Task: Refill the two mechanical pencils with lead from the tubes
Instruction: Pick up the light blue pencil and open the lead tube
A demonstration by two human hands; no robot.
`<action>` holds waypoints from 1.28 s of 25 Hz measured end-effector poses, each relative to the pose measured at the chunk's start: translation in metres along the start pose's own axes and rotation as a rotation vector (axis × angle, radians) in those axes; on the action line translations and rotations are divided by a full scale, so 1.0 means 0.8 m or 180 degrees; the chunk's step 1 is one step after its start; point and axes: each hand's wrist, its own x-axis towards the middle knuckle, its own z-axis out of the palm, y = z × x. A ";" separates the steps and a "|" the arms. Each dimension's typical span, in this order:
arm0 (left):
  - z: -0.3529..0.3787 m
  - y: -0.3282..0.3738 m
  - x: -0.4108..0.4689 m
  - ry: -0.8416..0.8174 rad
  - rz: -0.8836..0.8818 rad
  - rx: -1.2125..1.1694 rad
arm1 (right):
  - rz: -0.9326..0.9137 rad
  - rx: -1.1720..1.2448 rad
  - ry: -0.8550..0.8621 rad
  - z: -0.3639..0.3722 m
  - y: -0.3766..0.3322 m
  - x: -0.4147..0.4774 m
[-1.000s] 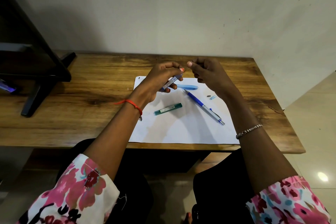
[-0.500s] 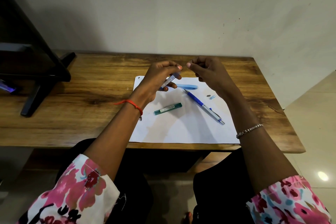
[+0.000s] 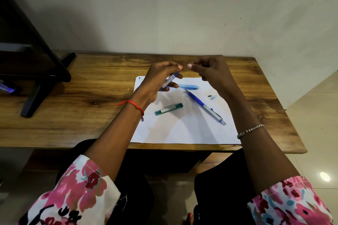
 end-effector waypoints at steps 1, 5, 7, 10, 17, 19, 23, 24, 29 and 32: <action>0.000 0.000 0.000 -0.0008 0.0002 0.0007 | 0.0001 0.0011 0.0015 0.000 0.001 0.000; 0.003 0.000 0.000 -0.0117 -0.0011 0.0103 | -0.0035 -0.0030 0.0061 0.001 0.001 0.000; 0.004 0.000 0.001 -0.0175 -0.0018 0.0162 | -0.0036 -0.0090 0.0055 0.003 0.002 0.001; 0.005 0.000 0.002 -0.0195 -0.0015 0.0171 | -0.0064 -0.0074 0.0051 0.005 0.003 0.003; 0.009 -0.001 0.002 -0.0178 -0.0031 0.0225 | -0.0074 -0.0115 0.0064 0.005 0.001 0.002; 0.009 -0.001 0.002 -0.0179 -0.0034 0.0254 | -0.0074 -0.0124 0.0080 0.005 0.000 0.002; 0.010 -0.001 0.003 -0.0152 -0.0037 0.0285 | -0.0079 -0.0097 0.0052 0.004 0.000 0.001; 0.010 -0.001 0.004 -0.0146 -0.0037 0.0308 | -0.0077 -0.0082 0.0056 0.004 0.000 0.001; 0.008 -0.001 0.005 -0.0200 0.0034 0.0203 | -0.0100 0.0314 0.0264 -0.003 0.002 0.002; 0.007 0.000 0.006 -0.0326 0.0085 0.0106 | -0.0221 0.0892 0.0561 -0.010 0.003 0.003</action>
